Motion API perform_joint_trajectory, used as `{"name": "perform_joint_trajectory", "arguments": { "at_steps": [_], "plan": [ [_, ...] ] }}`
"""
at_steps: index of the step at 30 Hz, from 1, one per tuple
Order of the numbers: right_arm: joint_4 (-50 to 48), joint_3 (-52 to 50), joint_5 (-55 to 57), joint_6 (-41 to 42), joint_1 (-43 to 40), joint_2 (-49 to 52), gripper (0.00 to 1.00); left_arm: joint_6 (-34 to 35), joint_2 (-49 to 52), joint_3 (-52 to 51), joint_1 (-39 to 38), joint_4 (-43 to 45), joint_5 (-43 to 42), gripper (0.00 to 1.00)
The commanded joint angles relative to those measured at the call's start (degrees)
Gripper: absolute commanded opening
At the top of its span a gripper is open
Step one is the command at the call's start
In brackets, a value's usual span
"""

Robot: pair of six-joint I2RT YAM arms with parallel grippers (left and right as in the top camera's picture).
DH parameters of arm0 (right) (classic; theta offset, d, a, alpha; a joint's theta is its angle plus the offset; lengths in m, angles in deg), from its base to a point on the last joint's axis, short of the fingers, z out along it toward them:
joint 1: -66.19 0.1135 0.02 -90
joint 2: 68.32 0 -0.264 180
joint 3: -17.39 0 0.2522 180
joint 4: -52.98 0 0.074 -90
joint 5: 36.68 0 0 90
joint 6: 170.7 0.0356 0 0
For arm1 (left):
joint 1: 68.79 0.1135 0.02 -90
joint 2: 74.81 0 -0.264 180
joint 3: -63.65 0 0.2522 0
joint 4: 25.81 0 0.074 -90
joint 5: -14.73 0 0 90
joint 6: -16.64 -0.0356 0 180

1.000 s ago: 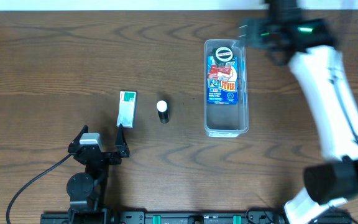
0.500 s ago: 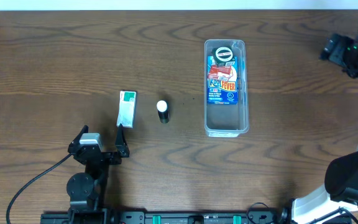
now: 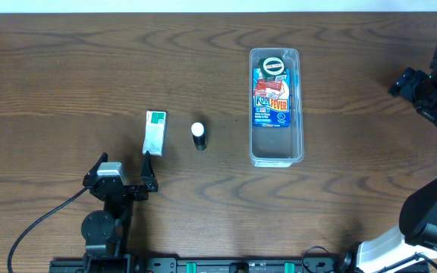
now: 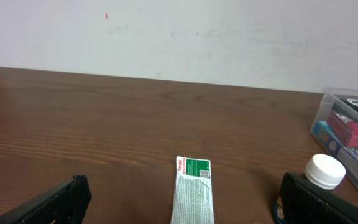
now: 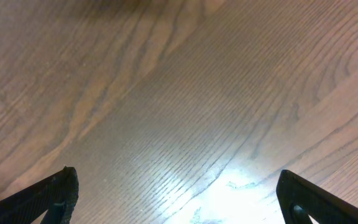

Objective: Pack container
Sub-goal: 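Reach left gripper to the white-green Panadol box and grasp it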

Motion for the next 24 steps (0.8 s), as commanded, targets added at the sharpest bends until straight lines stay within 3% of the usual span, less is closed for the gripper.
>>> {"name": "perform_joint_trajectory", "arguments": {
  "at_steps": [1,9,14,20,24],
  "plan": [
    [0.0,-0.2,0.8,1.1,-0.1,0.2,0.99,-0.3,0.0,-0.9,0.2,-2.0,-0.9,0.98],
    [0.0,-0.3,0.8,1.1,0.0,0.2,0.99,2.1,0.0,-0.9,0.2,-1.6,-3.1,0.98],
    [0.0,-0.2,0.8,1.1,-0.1,0.2,0.99,6.0,0.3,3.4,0.2,-1.4,-12.5,0.98],
    [0.0,-0.2,0.8,1.1,-0.1,0.2,0.99,3.8,9.2,19.7,0.2,-10.1,-12.6,0.98],
    [0.0,-0.2,0.8,1.1,-0.1,0.2,0.99,0.4,25.1,37.6,0.2,-25.9,-9.8,0.98]
  ]
}}
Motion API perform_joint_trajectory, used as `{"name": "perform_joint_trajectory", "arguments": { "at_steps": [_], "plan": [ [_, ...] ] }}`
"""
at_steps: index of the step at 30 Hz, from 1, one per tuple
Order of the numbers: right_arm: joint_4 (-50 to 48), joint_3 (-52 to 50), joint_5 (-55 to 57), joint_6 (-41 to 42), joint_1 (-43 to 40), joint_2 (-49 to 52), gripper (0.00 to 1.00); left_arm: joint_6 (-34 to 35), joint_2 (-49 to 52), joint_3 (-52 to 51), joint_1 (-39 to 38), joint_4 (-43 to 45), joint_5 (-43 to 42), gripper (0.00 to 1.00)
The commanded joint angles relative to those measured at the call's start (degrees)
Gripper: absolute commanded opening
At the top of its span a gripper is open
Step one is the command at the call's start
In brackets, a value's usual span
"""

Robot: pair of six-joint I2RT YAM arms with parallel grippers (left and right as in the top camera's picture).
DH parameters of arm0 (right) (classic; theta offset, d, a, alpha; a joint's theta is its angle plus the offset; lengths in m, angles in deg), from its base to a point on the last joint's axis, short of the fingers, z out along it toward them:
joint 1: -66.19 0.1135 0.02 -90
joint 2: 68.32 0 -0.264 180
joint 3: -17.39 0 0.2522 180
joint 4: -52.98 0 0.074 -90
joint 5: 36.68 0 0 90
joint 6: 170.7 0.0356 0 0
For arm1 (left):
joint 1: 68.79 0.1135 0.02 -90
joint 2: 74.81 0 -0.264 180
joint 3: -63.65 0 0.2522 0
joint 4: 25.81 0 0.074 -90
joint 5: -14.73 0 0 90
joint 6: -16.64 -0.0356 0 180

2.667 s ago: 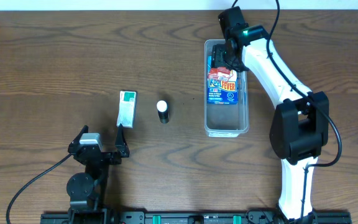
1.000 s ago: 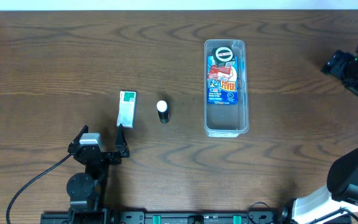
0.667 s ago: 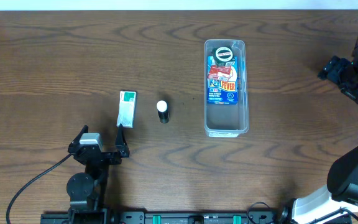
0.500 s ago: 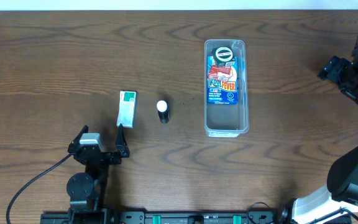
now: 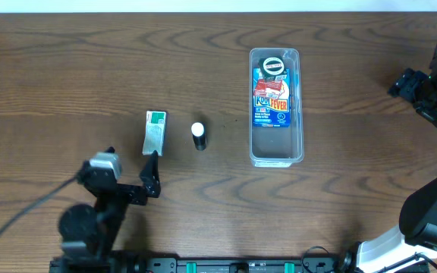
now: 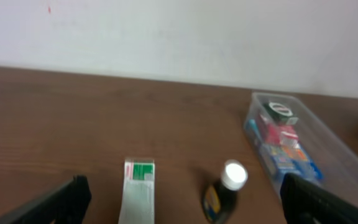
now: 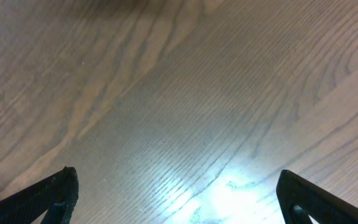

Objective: Pack container
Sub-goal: 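Reach left gripper to the white-green Panadol box and grasp it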

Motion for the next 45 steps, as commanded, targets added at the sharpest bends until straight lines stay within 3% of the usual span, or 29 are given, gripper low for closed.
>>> {"name": "perform_joint_trajectory", "arguments": {
  "at_steps": [1,5,8,15,23,26,45],
  "plan": [
    [0.0,-0.1,0.8,1.0,-0.1,0.2,0.99,-3.4,13.1,14.6,0.2,-11.3,1.7,0.98],
    [0.0,-0.1,0.8,1.0,-0.1,0.2,0.99,-6.2,30.4,33.0,0.2,-32.2,2.0,0.98],
    [0.0,-0.1,0.8,1.0,-0.1,0.2,0.99,-7.2,39.1,41.2,0.2,-39.3,2.2,0.98],
    [0.0,-0.1,0.8,1.0,-0.1,0.2,0.99,-1.7,52.5,45.7,0.2,-40.1,6.9,0.98],
    [0.0,-0.1,0.8,1.0,0.0,0.2,0.99,-1.6,67.7,45.6,-1.4,-39.4,7.6,0.98],
    [0.0,-0.1,0.8,1.0,0.0,0.2,0.99,-1.6,72.5,45.6,-3.2,-38.1,13.4,0.98],
    [0.0,-0.1,0.8,1.0,0.0,0.2,0.99,-0.2,84.0,45.5,-4.7,-29.9,12.2,0.98]
  ]
}}
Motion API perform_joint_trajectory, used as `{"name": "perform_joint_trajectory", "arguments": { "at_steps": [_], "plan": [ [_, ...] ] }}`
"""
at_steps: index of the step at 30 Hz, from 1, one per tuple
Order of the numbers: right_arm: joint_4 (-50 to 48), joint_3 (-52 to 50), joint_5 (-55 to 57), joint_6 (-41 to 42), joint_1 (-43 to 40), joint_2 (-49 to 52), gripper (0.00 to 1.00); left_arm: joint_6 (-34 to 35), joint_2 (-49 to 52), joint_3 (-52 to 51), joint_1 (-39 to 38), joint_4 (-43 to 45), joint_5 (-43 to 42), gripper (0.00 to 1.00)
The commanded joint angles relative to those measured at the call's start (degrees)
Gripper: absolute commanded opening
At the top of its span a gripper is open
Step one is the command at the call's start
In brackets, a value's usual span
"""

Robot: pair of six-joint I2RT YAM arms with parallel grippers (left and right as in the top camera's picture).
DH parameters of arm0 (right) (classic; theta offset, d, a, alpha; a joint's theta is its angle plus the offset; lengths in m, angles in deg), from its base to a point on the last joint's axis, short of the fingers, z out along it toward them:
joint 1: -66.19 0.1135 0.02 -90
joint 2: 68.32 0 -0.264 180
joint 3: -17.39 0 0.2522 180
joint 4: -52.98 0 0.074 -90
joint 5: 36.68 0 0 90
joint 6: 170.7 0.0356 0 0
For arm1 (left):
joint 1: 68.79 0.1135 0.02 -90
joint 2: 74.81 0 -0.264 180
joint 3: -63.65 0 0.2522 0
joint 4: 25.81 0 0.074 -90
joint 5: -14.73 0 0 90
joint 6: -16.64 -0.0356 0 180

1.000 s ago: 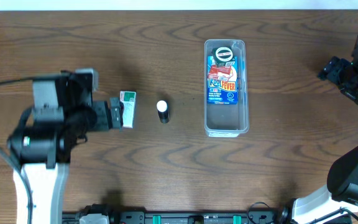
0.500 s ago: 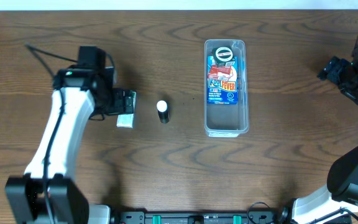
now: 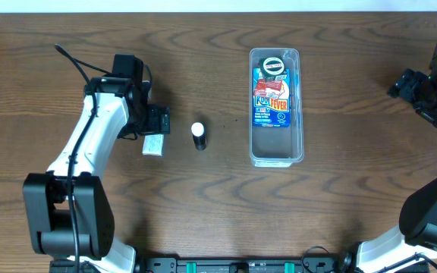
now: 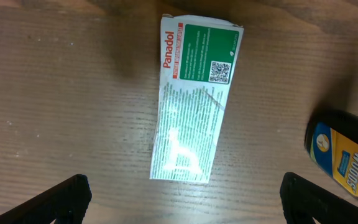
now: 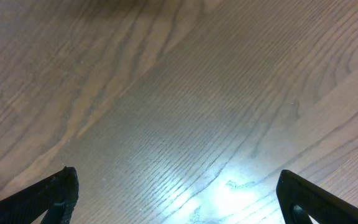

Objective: Pack container
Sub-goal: 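Reach left gripper to the white-green Panadol box and grasp it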

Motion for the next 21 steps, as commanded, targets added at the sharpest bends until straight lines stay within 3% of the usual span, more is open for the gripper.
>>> {"name": "perform_joint_trajectory", "arguments": {
  "at_steps": [1,21],
  "plan": [
    [0.0,0.1,0.8,1.0,0.0,0.2,0.99,0.5,1.9,0.7,-0.1,0.5,0.1,0.98],
    [0.0,0.1,0.8,1.0,0.0,0.2,0.99,0.5,10.4,0.6,-1.5,5.5,2.3,0.98]
  ]
}}
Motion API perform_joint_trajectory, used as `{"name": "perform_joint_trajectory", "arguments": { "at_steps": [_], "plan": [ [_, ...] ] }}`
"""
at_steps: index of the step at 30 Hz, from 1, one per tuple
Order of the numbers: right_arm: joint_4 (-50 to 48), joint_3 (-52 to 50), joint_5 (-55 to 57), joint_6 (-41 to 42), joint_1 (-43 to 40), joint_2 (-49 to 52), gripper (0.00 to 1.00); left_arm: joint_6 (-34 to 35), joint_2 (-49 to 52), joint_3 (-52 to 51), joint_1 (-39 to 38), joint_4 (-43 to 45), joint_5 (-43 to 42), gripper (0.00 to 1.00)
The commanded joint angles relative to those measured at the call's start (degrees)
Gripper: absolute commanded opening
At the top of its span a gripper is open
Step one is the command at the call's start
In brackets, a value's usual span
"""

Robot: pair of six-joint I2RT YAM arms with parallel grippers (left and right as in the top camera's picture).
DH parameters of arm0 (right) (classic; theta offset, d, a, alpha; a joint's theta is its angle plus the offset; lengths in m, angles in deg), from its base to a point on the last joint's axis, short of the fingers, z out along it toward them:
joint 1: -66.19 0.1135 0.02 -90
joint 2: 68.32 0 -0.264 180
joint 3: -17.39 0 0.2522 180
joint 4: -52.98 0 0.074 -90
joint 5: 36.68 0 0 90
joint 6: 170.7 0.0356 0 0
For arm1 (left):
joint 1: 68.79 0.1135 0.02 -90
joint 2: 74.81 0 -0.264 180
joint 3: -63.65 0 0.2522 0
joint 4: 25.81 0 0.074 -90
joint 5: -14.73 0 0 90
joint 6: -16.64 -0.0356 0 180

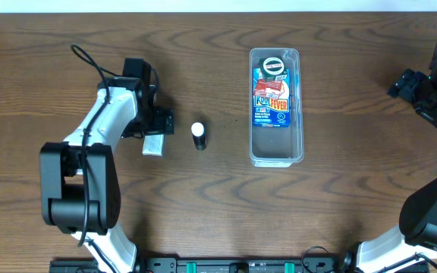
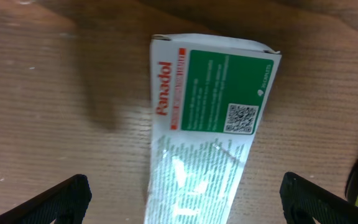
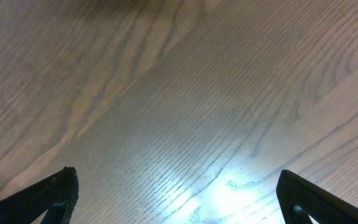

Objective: Pack container
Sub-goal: 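Reach left gripper to the white-green Panadol box and grasp it, then lift the Panadol box and carry it over the clear container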

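Observation:
A white and green Panadol box (image 2: 207, 124) lies flat on the table, and its near end (image 1: 153, 145) shows in the overhead view. My left gripper (image 1: 156, 125) hovers right over it, open, with the black fingertips (image 2: 61, 199) either side of the box. A small dark bottle with a white cap (image 1: 198, 135) stands just right of the box. The clear plastic container (image 1: 275, 155) holds a blue Cool Fever pack and a round tin. My right gripper (image 1: 417, 87) stays at the far right, open over bare wood (image 3: 179, 124).
The left arm's cable loops over the table at the back left (image 1: 89, 61). The bottle's edge sits close to the right fingertip in the left wrist view. Bare wood lies between bottle and container.
My left gripper has come closer over the Panadol box, which now fills more of the wrist view. The arm base end has shifted slightly right. The right arm has not moved.
My left gripper first sat low near the table's front, facing the box and bottle. Then it had lifted a little, seeing the container too. Later it was above the Panadol box looking down, and now it is nearer the box, still open.

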Motion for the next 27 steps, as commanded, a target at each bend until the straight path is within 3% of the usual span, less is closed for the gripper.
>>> {"name": "perform_joint_trajectory", "arguments": {
  "at_steps": [1,27],
  "plan": [
    [0.0,0.0,0.8,1.0,0.0,0.2,0.99,0.5,1.9,0.6,-0.9,0.3,1.1,0.98],
    [0.0,0.0,0.8,1.0,0.0,0.2,0.99,0.5,4.4,-0.4,-1.1,1.2,1.2,0.98]
  ]
}}
